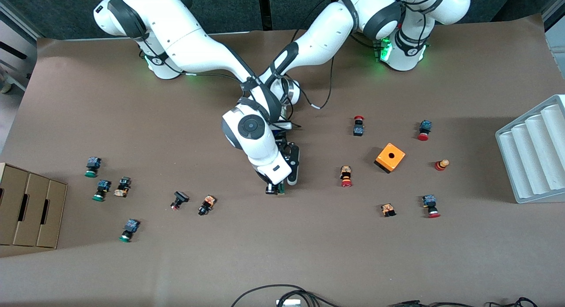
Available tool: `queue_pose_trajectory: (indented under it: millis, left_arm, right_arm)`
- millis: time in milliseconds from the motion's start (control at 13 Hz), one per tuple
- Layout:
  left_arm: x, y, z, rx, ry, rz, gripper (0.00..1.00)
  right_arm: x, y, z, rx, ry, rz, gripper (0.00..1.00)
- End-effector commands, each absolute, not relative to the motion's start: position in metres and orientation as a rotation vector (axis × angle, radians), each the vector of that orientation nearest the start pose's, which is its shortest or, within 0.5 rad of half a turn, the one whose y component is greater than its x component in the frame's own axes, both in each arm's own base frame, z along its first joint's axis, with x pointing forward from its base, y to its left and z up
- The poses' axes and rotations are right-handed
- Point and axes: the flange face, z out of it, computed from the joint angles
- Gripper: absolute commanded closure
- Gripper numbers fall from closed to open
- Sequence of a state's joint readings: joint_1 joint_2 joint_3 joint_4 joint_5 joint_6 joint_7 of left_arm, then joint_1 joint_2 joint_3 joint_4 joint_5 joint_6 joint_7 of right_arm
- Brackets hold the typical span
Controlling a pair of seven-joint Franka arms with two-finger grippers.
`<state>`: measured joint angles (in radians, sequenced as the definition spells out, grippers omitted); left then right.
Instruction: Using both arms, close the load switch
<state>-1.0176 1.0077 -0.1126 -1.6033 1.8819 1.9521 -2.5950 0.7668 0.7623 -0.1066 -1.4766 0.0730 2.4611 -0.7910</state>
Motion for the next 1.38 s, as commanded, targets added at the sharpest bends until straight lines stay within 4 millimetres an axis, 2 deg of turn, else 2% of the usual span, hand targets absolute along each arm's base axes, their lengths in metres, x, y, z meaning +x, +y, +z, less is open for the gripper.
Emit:
queue_pose_trajectory:
  millis: [0, 615, 1308]
  left_arm:
    - [0.340, -0.555, 0.024, -2.572, -0.053, -1.815, 0.42]
    - [0.339, -0.554, 0.023, -2.572, -0.052, -1.813, 0.42]
    - [0.340, -0.554, 0.024, -2.571, -0.053, -1.814, 0.42]
  right_arm:
    - [0.586, 0.469, 0.245, -2.371, -2.101, -0.401, 0.50]
    - [0.591, 0.465, 0.248, -2.379, -2.102, -0.411, 0.51]
    - [0.591, 0.465, 0.234, -2.379, -2.105, -0.409, 0.51]
